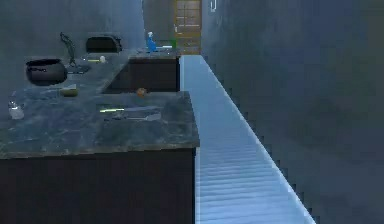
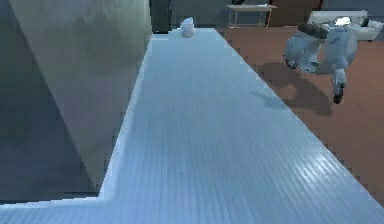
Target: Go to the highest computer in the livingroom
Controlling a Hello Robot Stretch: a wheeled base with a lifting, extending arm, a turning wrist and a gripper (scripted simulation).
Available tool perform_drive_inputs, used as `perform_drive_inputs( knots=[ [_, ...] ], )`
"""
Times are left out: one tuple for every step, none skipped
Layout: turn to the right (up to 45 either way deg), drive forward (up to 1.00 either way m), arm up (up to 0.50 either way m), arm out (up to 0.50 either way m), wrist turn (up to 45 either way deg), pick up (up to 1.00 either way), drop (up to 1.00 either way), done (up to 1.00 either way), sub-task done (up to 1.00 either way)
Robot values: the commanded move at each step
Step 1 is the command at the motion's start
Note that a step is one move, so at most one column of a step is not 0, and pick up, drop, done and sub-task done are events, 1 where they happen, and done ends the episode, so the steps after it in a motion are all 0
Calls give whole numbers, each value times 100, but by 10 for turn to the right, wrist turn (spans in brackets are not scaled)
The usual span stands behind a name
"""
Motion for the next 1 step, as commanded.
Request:
perform_drive_inputs(
  knots=[
    [300, 0, 0, 0, 0, 0, 0, 0, 0]
  ],
)
